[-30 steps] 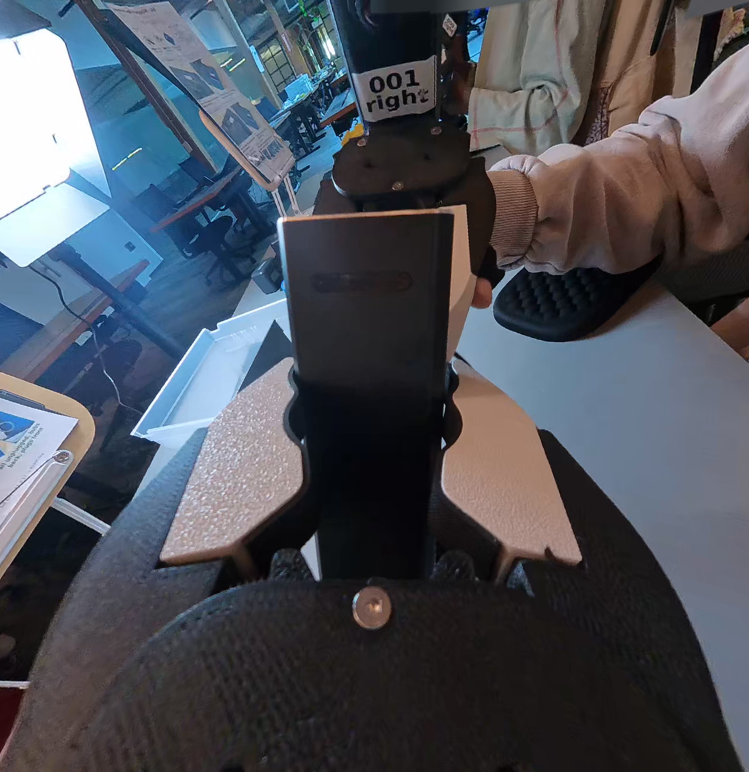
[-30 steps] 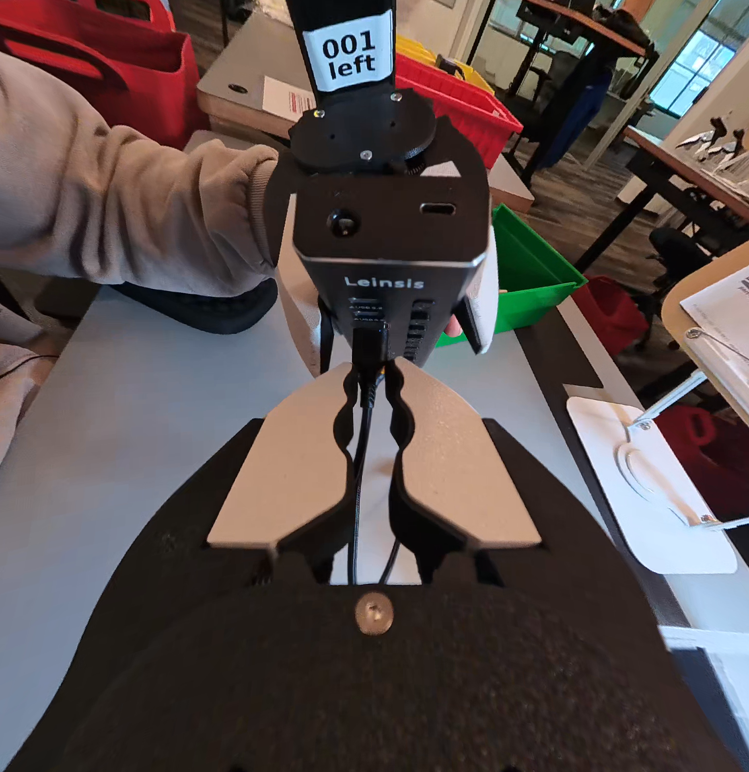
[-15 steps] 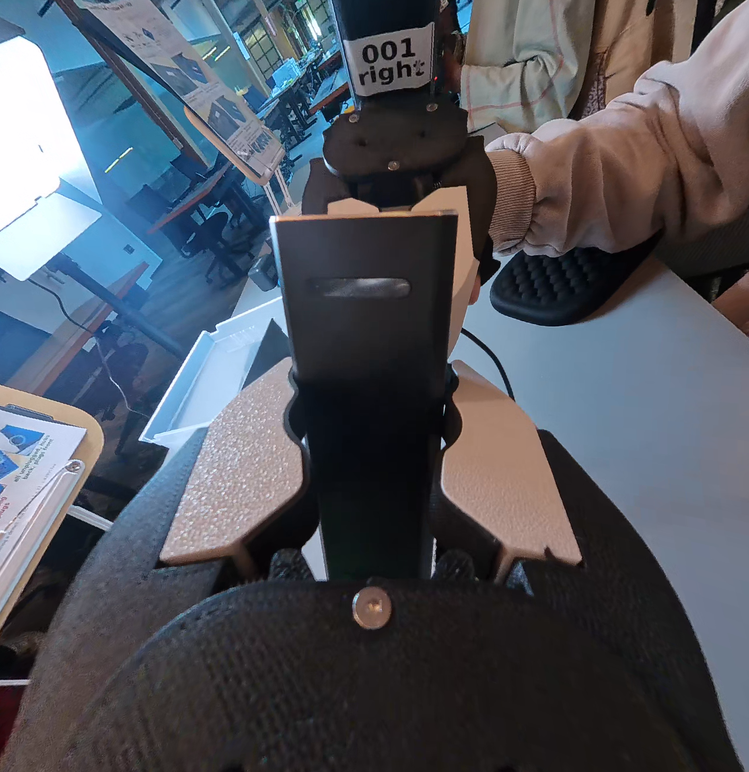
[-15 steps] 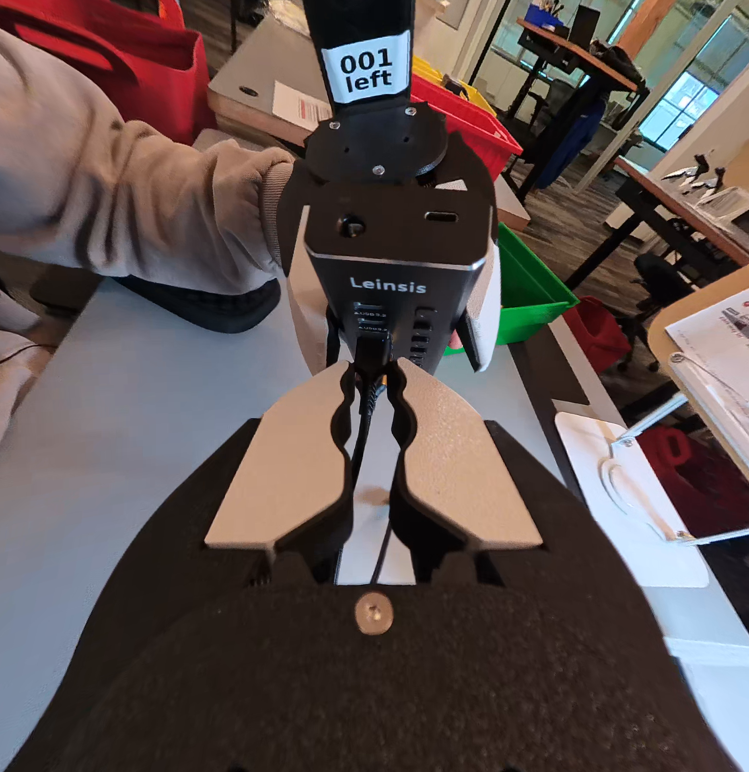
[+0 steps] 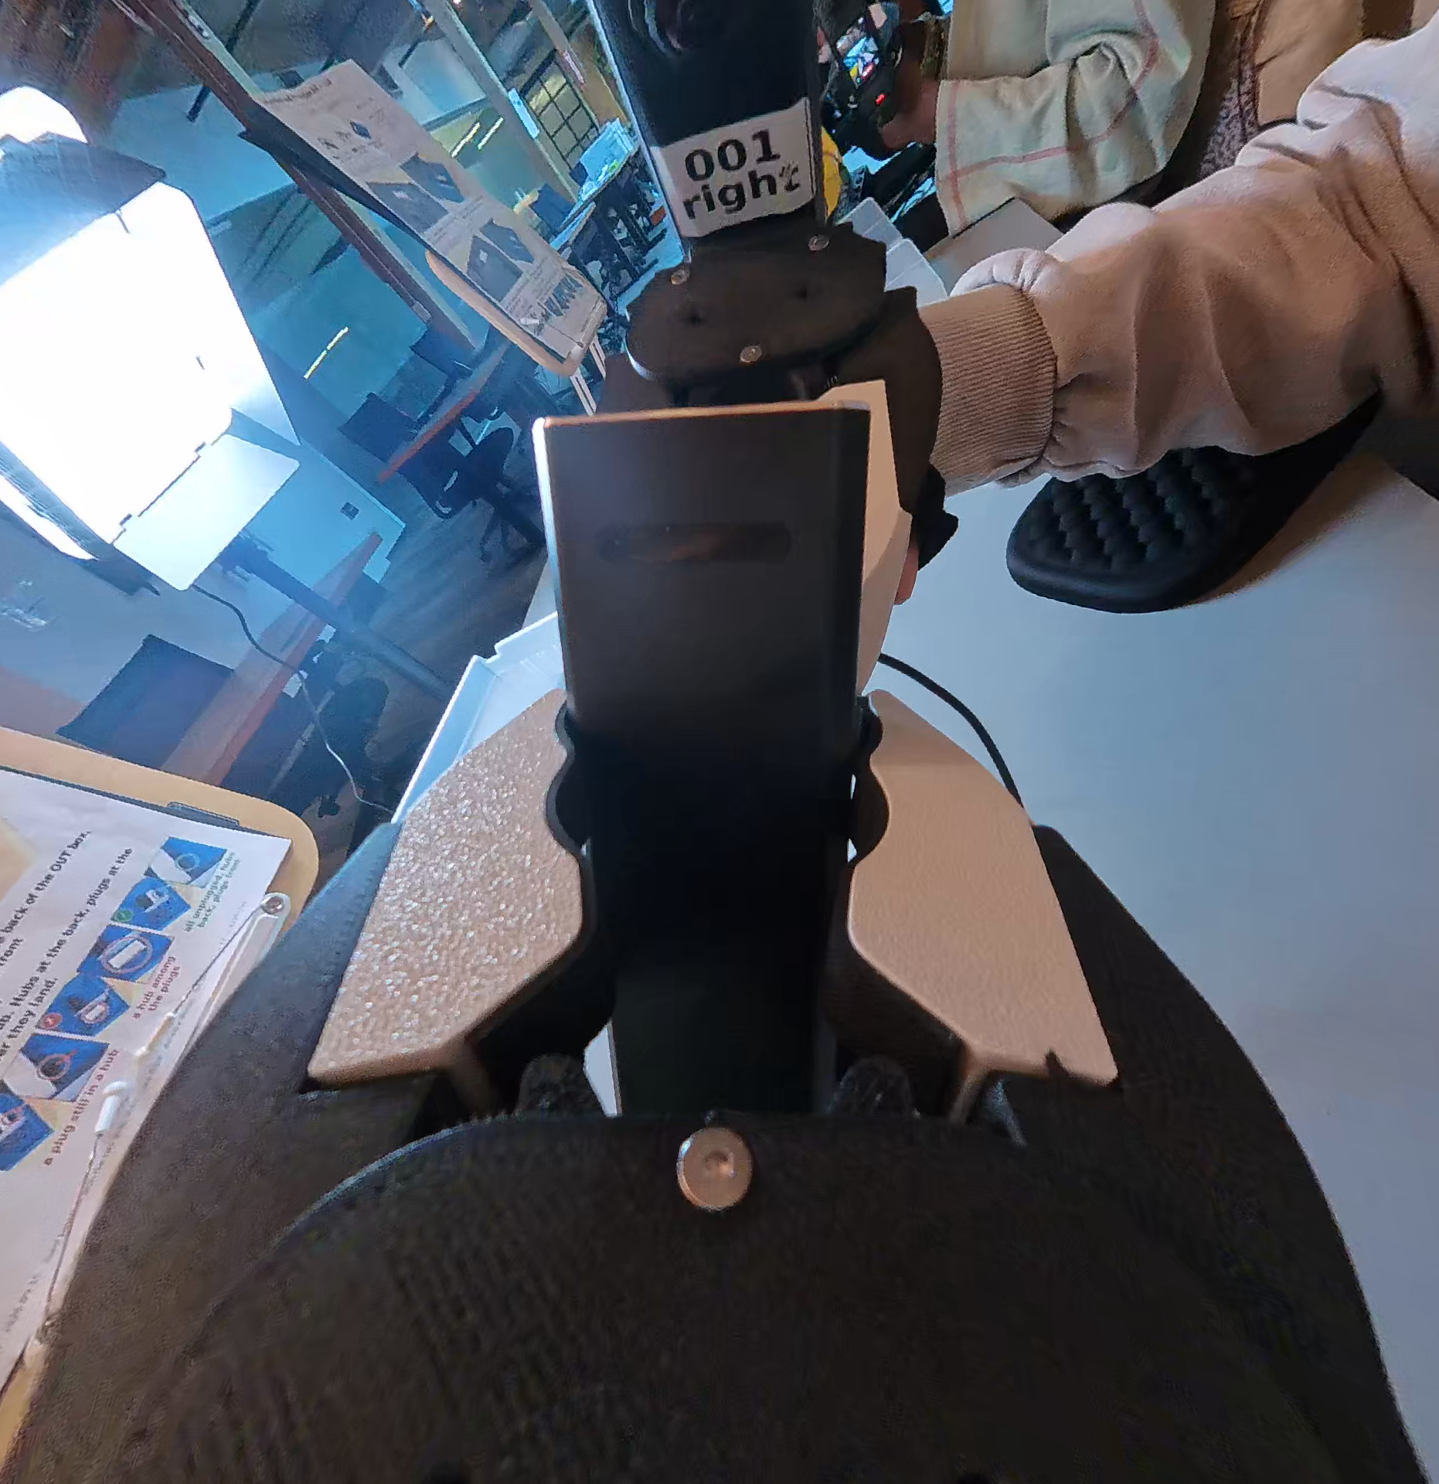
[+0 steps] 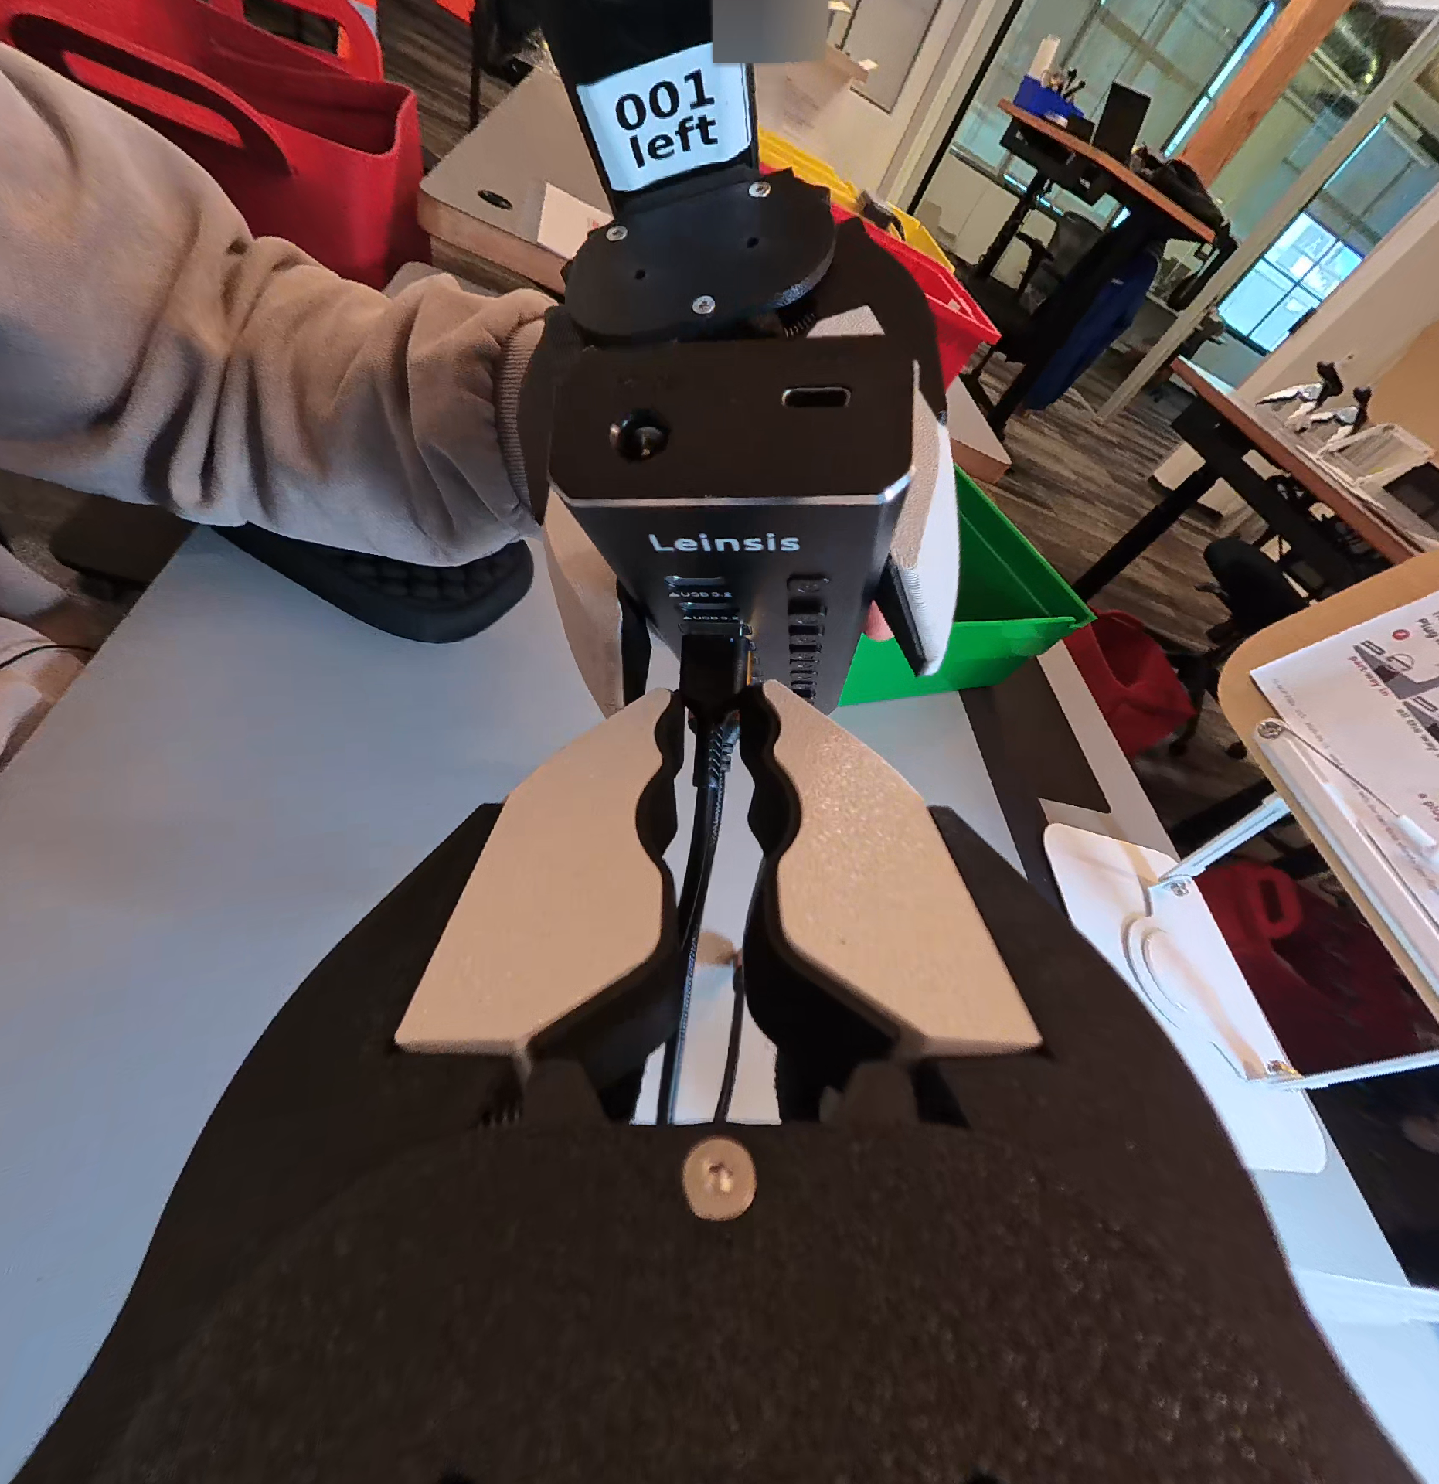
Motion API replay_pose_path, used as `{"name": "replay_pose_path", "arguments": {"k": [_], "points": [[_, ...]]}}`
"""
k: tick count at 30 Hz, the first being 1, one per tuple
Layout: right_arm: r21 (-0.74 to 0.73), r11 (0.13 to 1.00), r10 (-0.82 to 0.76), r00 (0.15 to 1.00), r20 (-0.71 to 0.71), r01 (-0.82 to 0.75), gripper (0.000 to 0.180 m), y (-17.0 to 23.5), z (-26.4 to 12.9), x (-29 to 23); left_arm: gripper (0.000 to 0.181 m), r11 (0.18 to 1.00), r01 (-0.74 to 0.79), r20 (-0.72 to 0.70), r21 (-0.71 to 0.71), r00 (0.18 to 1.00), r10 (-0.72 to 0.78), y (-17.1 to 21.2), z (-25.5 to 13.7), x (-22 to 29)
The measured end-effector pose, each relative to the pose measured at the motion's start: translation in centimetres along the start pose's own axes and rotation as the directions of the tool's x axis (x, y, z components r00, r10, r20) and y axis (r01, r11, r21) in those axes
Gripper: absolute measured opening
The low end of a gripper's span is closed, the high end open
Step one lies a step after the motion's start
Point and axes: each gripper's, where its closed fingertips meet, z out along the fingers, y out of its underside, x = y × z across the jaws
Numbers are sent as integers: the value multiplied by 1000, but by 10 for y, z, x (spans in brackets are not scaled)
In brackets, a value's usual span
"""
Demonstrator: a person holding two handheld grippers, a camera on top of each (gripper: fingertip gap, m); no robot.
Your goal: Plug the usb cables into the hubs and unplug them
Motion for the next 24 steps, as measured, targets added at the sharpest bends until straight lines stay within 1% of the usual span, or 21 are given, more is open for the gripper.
{"name": "replay_pose_path", "arguments": {"k": [5, 6, 7, 8, 9, 10, 11, 14, 17, 21, 24], "points": [[11, 1000, -6, 1000, 18, 6, 14, -1, -3, 0, 65, 1000, -10, 13, 4, 1000, 10, -3, -1, -2], [-18, 1000, -20, 1000, -3, 20, 6, 4, -7, 4, 65, 999, 11, 38, 37, 999, -13, -7, -10, -9], [-82, 997, -18, 999, -40, 15, 6, 19, -16, 14, 65, 994, 52, 74, 101, 996, -60, -16, -29, -23], [-52, 998, 27, 998, -50, -30, 6, 25, -28, 20, 65, 984, 80, 93, 158, 991, -96, -24, -50, -35], [-28, 998, 59, 996, -67, -61, 6, 26, -38, 24, 65, 983, 73, 110, 166, 990, -92, -29, -66, -41], [-20, 998, 55, 993, -104, -58, 6, 25, -42, 29, 65, 988, 43, 139, 150, 988, -64, -30, -73, -44], [-17, 998, 55, 993, -109, -57, 6, 22, -42, 31, 65, 989, 27, 153, 143, 987, -49, -32, -75, -45], [3, 999, 41, 992, -121, -41, 7, 10, -43, 40, 65, 990, 32, 171, 138, 984, -55, -32, -78, -50], [32, 997, 74, 984, -161, -70, 6, 11, -63, 53, 66, 992, 31, 234, 124, 970, -60, -28, -93, -62], [113, 986, 148, 951, -272, -121, 7, 10, -104, 79, 66, 983, 64, 282, 169, 953, -111, -28, -111, -76], [139, 986, 148, 890, -431, -97, 7, 7, -135, 104, 65, 978, 84, 304, 190, 942, -140, -26, -113, -82]]}}
